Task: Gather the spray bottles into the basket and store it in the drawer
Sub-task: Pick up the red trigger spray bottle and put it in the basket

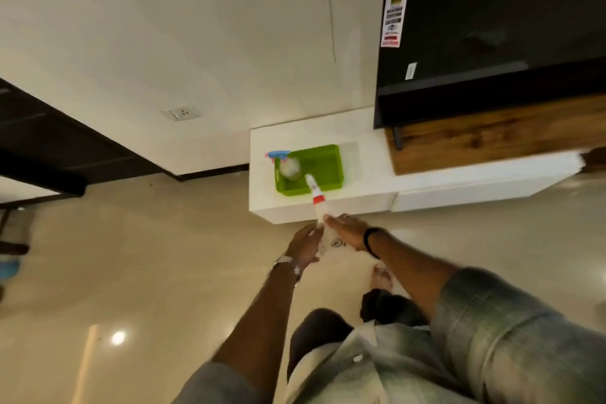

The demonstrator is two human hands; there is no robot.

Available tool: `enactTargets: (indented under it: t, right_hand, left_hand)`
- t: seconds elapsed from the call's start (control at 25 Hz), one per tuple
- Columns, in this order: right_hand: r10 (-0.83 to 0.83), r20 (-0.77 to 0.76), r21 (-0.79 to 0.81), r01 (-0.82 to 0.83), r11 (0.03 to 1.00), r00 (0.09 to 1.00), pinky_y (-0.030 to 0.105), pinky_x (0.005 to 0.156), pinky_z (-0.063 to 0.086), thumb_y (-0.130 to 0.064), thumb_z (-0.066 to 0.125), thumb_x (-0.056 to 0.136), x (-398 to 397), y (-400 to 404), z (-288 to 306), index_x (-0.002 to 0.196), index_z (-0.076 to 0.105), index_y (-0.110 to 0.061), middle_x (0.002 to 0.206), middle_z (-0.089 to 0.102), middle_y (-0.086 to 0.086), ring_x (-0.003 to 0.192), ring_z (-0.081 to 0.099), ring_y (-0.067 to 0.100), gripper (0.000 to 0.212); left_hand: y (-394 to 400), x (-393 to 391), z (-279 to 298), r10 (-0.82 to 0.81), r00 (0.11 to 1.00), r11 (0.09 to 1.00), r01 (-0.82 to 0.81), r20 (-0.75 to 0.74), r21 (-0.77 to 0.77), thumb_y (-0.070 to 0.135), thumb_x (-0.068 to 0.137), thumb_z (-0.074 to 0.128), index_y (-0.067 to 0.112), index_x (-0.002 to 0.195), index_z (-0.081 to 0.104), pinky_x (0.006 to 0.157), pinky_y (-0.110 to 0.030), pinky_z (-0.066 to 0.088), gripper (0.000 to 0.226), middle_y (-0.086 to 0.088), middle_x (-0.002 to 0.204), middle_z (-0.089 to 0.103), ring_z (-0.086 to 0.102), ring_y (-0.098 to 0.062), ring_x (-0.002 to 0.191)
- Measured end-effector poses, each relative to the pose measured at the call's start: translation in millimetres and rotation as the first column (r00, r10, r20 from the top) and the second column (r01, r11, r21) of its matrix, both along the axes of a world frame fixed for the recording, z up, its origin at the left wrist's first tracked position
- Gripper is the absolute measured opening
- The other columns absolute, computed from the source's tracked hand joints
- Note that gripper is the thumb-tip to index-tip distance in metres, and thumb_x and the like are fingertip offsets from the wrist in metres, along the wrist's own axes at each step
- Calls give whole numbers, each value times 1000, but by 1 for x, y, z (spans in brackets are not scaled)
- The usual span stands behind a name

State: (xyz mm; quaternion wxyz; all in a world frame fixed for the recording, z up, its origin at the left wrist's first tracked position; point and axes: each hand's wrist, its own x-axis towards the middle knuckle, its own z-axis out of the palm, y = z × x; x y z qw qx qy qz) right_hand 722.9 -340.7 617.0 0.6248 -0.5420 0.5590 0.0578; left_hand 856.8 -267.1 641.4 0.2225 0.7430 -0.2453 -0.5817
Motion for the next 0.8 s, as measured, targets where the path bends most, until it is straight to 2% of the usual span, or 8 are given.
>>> enactTargets:
  t: [0.08,0.2,0.32,0.48,0.56,0.68,0.72,0.8]
  right_hand:
    - [47,-41,4,-47,999,998,34,73,51,-83,35,86,12,-24,-9,136,53,-21,118,68,8,93,64,26,82]
    - [-28,-18,72,29,997,999,41,87,54,-79,42,88,29,-43,-5,148,43,-21,139,58,10,106,58,27,84]
    - [-85,-22,102,87,991,996,47,96,56,-68,49,93,41,-79,-13,144,47,-19,136,60,10,106,57,27,70]
    - [-122,-62,42,125,991,991,50,97,55,-66,58,89,69,-122,-32,136,54,-18,132,67,11,114,65,30,68]
    - [-110,-95,-24,108,994,989,45,96,54,-61,59,91,87,-139,-37,135,56,-12,131,67,13,115,64,32,66]
    - [-116,-122,-126,101,987,986,32,85,45,-51,62,95,109,-163,-53,133,58,-6,128,67,14,115,63,32,59]
    - [-121,-123,-134,104,985,985,31,85,45,-51,62,95,117,-172,-61,132,59,-6,127,67,13,115,64,32,59]
    - [-121,-124,-178,98,979,985,35,89,51,-62,61,89,133,-185,-81,130,61,-8,124,69,13,114,66,31,67]
  left_hand:
    - [-23,8,-11,-63,988,998,61,139,17,57,95,43,29,106,65,94,-50,56,37,-5,121,68,65,-29,110]
    - [-44,21,-22,-109,974,994,111,197,2,58,95,37,24,107,64,85,-46,55,45,-5,109,71,67,-27,97]
    - [-81,35,-32,-106,987,993,110,120,-34,51,90,46,28,111,64,87,-48,58,36,-3,111,72,69,-24,99]
    - [-128,68,-61,-88,993,996,88,79,-3,43,82,62,23,140,50,102,-49,52,63,-3,136,61,62,-24,120]
    - [-148,83,-63,-78,996,997,78,49,0,38,81,65,25,138,52,100,-46,53,60,0,134,61,61,-23,119]
    - [-177,105,-71,-73,997,997,73,13,24,36,81,62,26,125,59,84,-39,58,45,-3,121,69,67,-26,110]
    - [-188,114,-78,-75,997,997,75,8,34,37,83,61,26,128,57,86,-39,57,46,-4,123,68,66,-26,113]
    - [-205,132,-94,-130,991,990,128,40,62,43,87,57,23,139,50,101,-44,52,56,-5,140,59,57,-26,128]
